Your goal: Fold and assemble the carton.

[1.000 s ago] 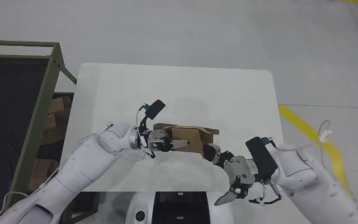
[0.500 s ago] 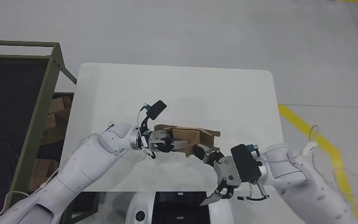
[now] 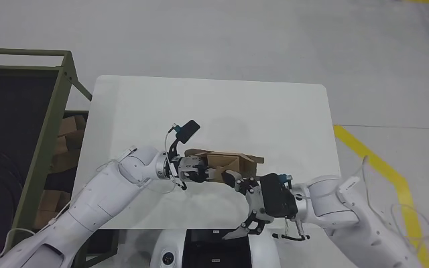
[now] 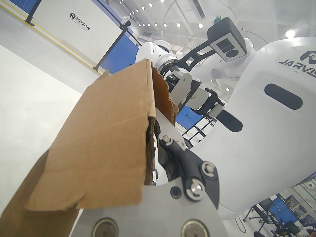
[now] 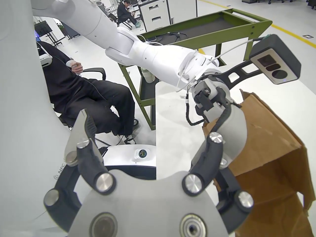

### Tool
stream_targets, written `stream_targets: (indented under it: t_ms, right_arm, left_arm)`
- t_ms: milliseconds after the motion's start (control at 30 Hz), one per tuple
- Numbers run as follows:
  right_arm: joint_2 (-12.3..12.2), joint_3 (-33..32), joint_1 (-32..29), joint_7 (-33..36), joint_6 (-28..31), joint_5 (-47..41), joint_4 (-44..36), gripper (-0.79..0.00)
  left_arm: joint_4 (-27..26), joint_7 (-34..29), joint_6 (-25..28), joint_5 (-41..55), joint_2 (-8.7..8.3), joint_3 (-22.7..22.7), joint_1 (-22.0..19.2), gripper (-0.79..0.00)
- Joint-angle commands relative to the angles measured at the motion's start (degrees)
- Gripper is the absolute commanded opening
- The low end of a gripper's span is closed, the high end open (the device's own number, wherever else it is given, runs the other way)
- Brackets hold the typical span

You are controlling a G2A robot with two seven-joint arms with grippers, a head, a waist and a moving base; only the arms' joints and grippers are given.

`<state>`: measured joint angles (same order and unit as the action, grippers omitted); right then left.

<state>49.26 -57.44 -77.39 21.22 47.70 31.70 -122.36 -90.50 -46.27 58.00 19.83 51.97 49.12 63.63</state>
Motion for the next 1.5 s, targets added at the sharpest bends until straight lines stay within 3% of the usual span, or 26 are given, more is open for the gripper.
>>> stream_targets:
  t_ms: [0,267,567,800,1033,1267,1467]
  right_arm:
    - [0.0,-0.6,-0.5,-0.6,0.5,0.2,0.1,0.000]
    - [-0.7,-6.6,-5.5,-5.8,2.5,4.8,-1.5,0.000]
    - [-1.7,-19.2,-19.7,-18.9,4.2,19.6,-7.1,0.000]
    - [-1.6,-26.8,-30.5,-29.1,0.1,28.0,-8.5,0.000]
    - [-1.6,-26.8,-30.5,-29.1,0.1,28.0,-8.5,0.000]
    - [-1.1,-24.7,-29.0,-21.1,-9.3,37.5,-11.7,0.000]
    - [-0.6,-21.8,-28.5,-20.2,-15.2,46.5,-12.3,0.000]
  left_arm:
    - [0.0,0.0,0.0,0.0,-0.01,0.0,0.0,-0.785]
    - [-0.4,0.0,0.0,1.5,-0.19,0.3,0.2,-0.785]
    - [-1.3,-1.9,-1.9,7.0,-1.24,-1.4,-0.4,-0.785]
    - [-2.2,-3.1,-3.1,10.3,-2.59,-3.0,-1.5,-0.785]
    - [-3.0,-3.4,-3.4,12.6,-4.19,-4.1,-2.3,-0.785]
    - [-3.3,-2.7,-2.7,12.5,-5.80,-4.9,-3.0,-0.785]
    - [-3.7,-1.8,-1.8,11.5,-7.21,-5.5,-3.3,-0.785]
